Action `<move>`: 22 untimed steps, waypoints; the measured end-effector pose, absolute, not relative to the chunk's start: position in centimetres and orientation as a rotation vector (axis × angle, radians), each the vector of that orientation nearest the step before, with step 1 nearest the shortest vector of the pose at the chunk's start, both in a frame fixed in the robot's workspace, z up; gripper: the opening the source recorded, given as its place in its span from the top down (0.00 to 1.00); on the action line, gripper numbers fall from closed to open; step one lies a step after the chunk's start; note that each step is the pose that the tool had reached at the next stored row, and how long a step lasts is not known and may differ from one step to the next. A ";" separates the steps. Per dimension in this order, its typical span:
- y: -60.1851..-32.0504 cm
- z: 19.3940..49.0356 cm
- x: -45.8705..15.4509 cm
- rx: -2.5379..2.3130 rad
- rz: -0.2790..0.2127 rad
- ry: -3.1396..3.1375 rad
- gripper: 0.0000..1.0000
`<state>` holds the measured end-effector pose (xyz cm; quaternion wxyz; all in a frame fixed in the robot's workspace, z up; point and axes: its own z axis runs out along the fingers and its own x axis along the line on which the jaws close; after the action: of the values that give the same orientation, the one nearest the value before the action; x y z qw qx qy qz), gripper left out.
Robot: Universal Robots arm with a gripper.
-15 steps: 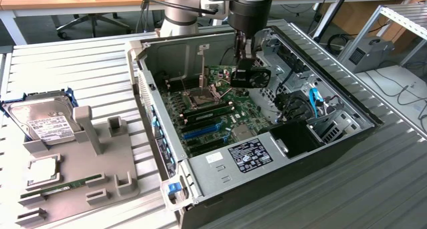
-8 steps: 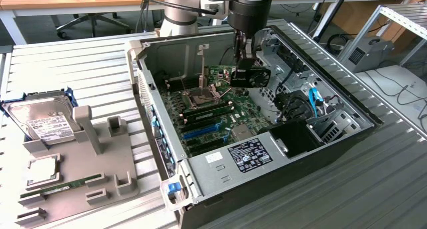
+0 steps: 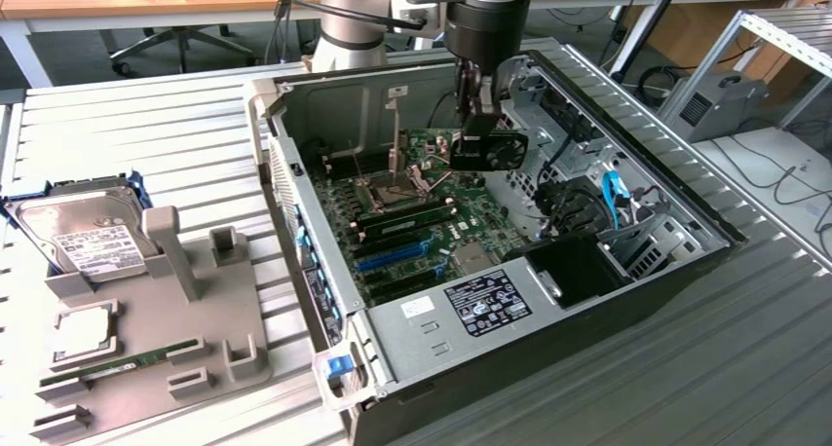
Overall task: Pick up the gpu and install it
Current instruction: 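Insert the gpu into the slot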
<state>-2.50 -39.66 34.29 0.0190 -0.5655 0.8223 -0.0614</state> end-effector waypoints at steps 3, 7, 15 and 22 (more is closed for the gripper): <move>-39.7 34.3 -2.5 -1.765 -0.192 2.546 0.74; -39.7 34.3 -2.5 -1.778 -0.193 2.537 0.74; -39.7 34.3 -2.5 -1.807 -0.197 2.517 0.74; -39.7 34.3 -2.5 -1.829 -0.200 2.501 0.74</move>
<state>-2.50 -39.66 34.28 0.0182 -0.5889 0.8054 -0.0645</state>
